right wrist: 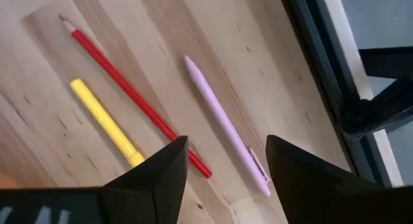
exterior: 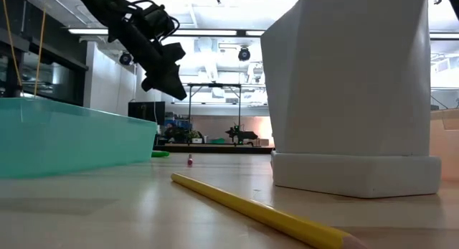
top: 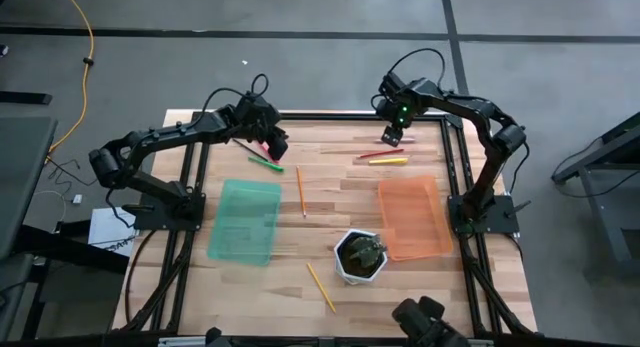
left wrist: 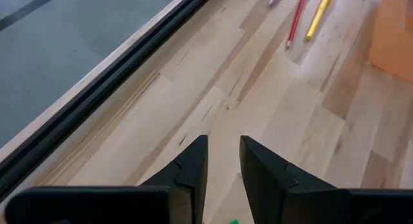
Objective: Sort pens & pencils
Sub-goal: Put the light pink pen into the green bin
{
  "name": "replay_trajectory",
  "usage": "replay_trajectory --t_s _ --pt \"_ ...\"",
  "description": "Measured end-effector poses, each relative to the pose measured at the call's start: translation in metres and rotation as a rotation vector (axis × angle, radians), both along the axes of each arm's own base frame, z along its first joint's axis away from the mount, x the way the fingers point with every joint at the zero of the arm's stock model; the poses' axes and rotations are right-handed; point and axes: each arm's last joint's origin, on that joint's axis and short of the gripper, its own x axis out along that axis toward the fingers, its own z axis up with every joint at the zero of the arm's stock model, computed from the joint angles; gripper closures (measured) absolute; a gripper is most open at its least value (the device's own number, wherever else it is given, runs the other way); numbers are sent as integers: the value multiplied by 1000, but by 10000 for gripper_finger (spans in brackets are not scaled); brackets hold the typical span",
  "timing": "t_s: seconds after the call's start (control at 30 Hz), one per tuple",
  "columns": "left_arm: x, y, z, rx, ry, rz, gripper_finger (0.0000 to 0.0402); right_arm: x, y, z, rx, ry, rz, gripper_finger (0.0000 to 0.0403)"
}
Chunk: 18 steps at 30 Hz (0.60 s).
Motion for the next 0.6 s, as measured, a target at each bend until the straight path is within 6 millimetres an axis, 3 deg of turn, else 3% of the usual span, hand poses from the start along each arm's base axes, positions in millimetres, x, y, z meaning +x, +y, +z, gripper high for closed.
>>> replay_trajectory --t_s 0.13,0.6 --pt "0 0 0 0 0 0 323 1 -1 0 -16 -3 -18 204" --pt "0 -1 0 -10 -7 -25 323 -1 -8 1 -41 -57 253 204"
